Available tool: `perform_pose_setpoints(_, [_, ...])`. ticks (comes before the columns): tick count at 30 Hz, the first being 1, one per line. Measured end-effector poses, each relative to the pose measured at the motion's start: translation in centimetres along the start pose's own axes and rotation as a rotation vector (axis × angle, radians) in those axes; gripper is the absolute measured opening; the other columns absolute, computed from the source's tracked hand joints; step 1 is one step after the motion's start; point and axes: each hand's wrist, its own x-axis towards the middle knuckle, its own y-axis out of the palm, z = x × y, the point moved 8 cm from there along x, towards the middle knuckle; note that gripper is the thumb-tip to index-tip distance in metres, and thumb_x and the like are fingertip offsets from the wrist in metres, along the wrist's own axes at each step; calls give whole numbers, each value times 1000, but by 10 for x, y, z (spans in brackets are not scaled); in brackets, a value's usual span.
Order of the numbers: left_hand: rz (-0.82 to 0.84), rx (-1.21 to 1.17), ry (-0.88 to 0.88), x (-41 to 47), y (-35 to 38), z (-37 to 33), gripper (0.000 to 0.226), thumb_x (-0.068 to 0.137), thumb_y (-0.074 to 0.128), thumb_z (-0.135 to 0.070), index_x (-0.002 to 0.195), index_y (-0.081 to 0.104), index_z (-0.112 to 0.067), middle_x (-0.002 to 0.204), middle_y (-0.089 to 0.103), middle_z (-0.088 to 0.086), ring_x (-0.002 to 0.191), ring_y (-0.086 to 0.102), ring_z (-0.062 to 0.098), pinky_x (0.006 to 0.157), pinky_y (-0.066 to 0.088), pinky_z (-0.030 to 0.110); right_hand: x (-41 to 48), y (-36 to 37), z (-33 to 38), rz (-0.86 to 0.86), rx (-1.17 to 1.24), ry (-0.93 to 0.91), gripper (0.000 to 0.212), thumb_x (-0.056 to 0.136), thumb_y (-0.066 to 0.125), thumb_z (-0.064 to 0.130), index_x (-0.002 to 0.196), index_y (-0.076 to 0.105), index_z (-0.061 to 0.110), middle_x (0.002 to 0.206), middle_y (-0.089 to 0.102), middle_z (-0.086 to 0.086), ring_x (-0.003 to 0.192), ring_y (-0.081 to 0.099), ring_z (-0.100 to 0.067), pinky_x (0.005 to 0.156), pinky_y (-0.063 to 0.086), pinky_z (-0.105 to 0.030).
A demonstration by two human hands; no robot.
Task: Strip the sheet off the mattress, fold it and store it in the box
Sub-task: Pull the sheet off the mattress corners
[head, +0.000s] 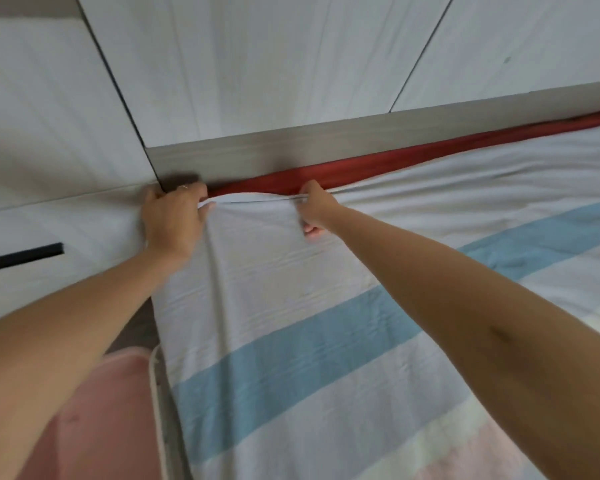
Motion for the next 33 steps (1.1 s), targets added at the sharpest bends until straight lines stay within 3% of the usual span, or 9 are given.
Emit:
perform_pose_setpoints(3, [-61,-118,-154,-10,12,12,15,91,57,-23,94,57,-9,91,66,16,83,60,37,78,35,40,8,3,6,-165,146,-1,28,95,37,7,122,46,8,109,54,-14,101,52,-28,76,39,-29])
perform_pose_setpoints(6, [-115,-80,-129,-15,27,15,19,93,51,-26,99,55,-9,93,66,16,88,59,36,77,32,40,19,14,12,-178,270,-50,32,93,40,6,122,48,17,116,53,-9,109,48,-26,91,40,-30])
perform_pose_setpoints(10, [-149,-122,-110,-11,34,21,24,94,48,-31,99,56,-10,93,65,17,92,58,35,76,29,39,7,38,19,-117,-19,-135,62,93,49,23,148,21,25,154,22,3,143,17,-23,116,16,-43])
perform_pose_setpoints(12, [-134,-148,-134,-11,34,22,25,93,48,-33,100,56,-10,94,66,15,94,58,34,77,30,39,-34,71,15,-98,-185,-182,69,95,44,33,152,6,25,160,0,8,147,-3,-24,114,-3,-53])
perform_pose_setpoints(14, [-101,-186,-161,-11,33,23,27,92,49,-34,101,56,-10,94,66,14,94,58,33,79,32,38,-88,100,4,-143,-212,-216,67,96,38,39,153,5,24,161,-3,4,147,-6,-26,113,-10,-52])
perform_pose_setpoints(20, [115,-334,-134,-15,13,52,30,77,53,-44,77,55,-14,67,56,4,74,58,30,75,42,35,-118,121,-20,-345,-407,-284,66,92,28,53,152,18,29,160,12,2,147,9,-23,117,-4,-51])
perform_pose_setpoints(25, [509,-306,-277,-43,9,125,20,81,63,-27,70,56,-12,76,56,1,98,54,26,97,24,38,-120,120,-18,-360,-411,-304,69,88,34,52,151,25,24,159,18,-1,146,16,-23,117,1,-53])
perform_pose_setpoints(29, [434,-105,-153,-37,-12,148,17,92,58,-18,83,53,-5,69,52,9,75,55,33,60,32,32,-117,122,-18,-353,-414,-298,70,87,34,51,151,24,24,159,17,-2,146,15,-23,116,1,-55])
perform_pose_setpoints(33, [281,-25,-103,-41,-3,142,9,93,53,-15,94,52,-6,69,53,11,68,56,35,56,37,36,-118,123,-21,-366,-427,-306,71,87,32,52,151,22,23,159,15,-2,146,13,-22,116,0,-55])
